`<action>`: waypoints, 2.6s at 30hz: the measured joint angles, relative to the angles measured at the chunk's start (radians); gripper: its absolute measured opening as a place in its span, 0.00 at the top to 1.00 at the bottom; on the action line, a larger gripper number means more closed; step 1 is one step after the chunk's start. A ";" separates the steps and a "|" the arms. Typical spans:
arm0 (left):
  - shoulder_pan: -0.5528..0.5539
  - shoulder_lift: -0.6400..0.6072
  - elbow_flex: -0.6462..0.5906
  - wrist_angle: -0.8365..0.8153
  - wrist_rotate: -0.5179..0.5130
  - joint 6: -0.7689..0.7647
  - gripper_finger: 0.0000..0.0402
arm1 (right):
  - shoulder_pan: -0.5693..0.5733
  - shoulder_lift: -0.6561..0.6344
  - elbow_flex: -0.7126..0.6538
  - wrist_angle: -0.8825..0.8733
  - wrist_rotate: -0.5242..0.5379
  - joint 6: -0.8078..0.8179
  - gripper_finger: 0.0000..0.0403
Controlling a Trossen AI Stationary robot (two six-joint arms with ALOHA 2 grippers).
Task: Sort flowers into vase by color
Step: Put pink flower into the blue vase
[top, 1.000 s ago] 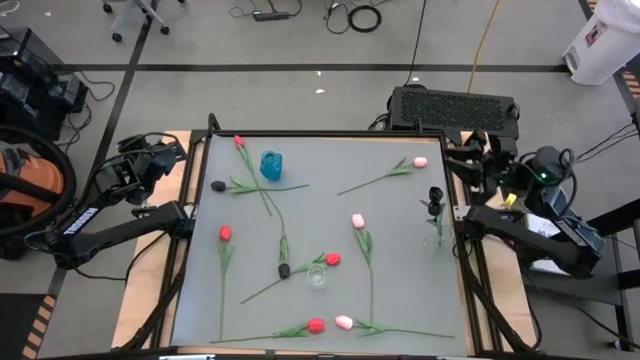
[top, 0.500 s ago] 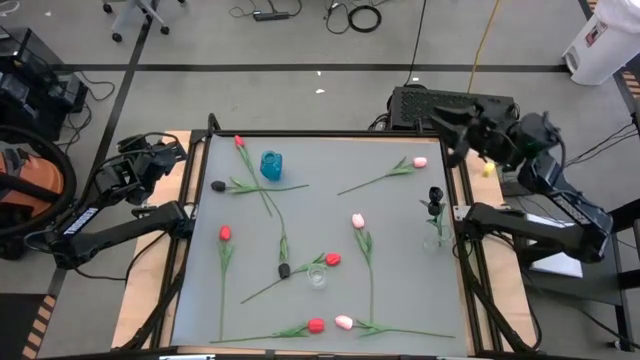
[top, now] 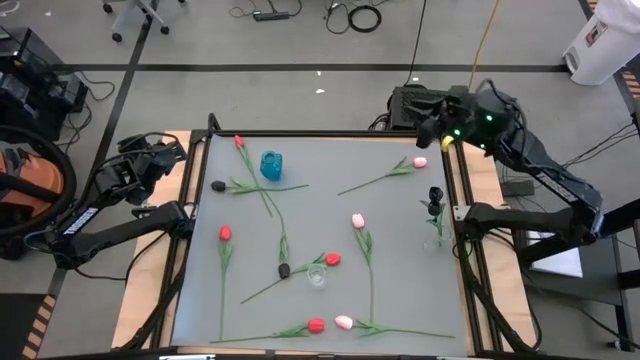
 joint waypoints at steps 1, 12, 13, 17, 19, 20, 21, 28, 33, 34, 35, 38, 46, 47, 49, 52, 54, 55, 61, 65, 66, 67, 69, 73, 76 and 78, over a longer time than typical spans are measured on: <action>0.000 0.000 0.000 0.000 0.000 0.000 0.61 | 0.000 0.017 0.016 -0.013 0.002 0.011 0.65; 0.000 0.000 0.000 0.000 0.000 0.000 0.61 | -0.047 0.149 0.148 -0.204 0.094 0.310 0.65; 0.000 0.000 0.000 0.000 0.000 0.000 0.61 | -0.057 0.157 0.148 -0.219 0.094 0.339 0.65; 0.000 0.000 0.000 0.000 0.000 0.000 0.61 | -0.096 0.189 0.148 -0.317 0.092 0.473 0.65; 0.000 0.000 0.000 0.000 0.000 0.000 0.61 | -0.116 0.209 0.148 -0.385 0.091 0.546 0.65; 0.000 0.000 0.000 0.000 0.000 0.000 0.61 | -0.125 0.222 0.148 -0.417 0.091 0.574 0.65; 0.000 0.000 0.000 0.000 0.000 0.000 0.61 | -0.131 0.234 0.148 -0.445 0.091 0.601 0.65; 0.000 0.000 0.000 0.000 0.000 0.000 0.61 | -0.142 0.323 0.148 -0.538 0.092 0.650 0.65; 0.000 0.000 0.000 0.000 0.000 0.000 0.61 | -0.142 0.379 0.148 -0.558 0.092 0.658 0.65; 0.000 0.000 0.000 0.000 0.000 0.000 0.61 | -0.142 0.390 0.148 -0.576 0.094 0.670 0.65; 0.000 0.000 0.000 0.000 0.000 0.000 0.61 | -0.142 0.401 0.148 -0.596 0.095 0.683 0.65; 0.000 0.000 0.000 0.000 0.000 0.000 0.61 | -0.142 0.437 0.148 -0.649 0.095 0.715 0.65; 0.000 0.000 0.000 0.000 0.000 0.000 0.61 | -0.135 0.522 0.148 -0.737 0.086 0.864 0.65; 0.000 0.000 0.000 0.000 0.001 0.000 0.61 | -0.134 0.529 0.148 -0.739 0.075 0.880 0.65; 0.000 0.000 0.000 0.000 0.025 -0.001 0.61 | -0.133 0.543 0.147 -0.735 0.061 0.897 0.65; 0.000 0.000 0.000 0.000 0.077 -0.001 0.61 | -0.127 0.563 0.147 -0.734 0.057 0.928 0.65; 0.000 0.000 0.000 0.000 0.113 -0.002 0.61 | -0.122 0.575 0.147 -0.735 0.058 0.949 0.65; 0.000 0.000 0.000 0.000 0.130 -0.001 0.61 | -0.122 0.581 0.147 -0.735 0.057 0.957 0.65; 0.000 0.000 0.000 0.000 0.166 -0.001 0.61 | -0.120 0.613 0.147 -0.756 0.045 1.042 0.65; 0.000 0.000 0.000 0.000 0.168 -0.001 0.61 | -0.117 0.621 0.147 -0.806 0.060 1.140 0.65; 0.000 0.000 0.000 0.000 0.168 -0.001 0.61 | -0.116 0.622 0.147 -0.815 0.069 1.168 0.65; 0.000 0.000 0.000 0.000 0.168 -0.001 0.61 | -0.116 0.622 0.147 -0.821 0.074 1.195 0.65; 0.000 0.000 0.000 0.000 0.168 -0.001 0.61 | -0.116 0.622 0.147 -0.826 0.090 1.239 0.65; 0.000 0.000 0.000 0.000 0.169 -0.003 0.61 | -0.116 0.625 0.147 -0.825 0.097 1.262 0.65; 0.000 0.000 0.000 0.000 0.169 -0.003 0.61 | -0.116 0.644 0.147 -0.832 0.100 1.249 0.65; 0.000 0.000 0.000 0.001 0.169 -0.004 0.61 | -0.116 0.661 0.147 -0.838 0.097 1.247 0.65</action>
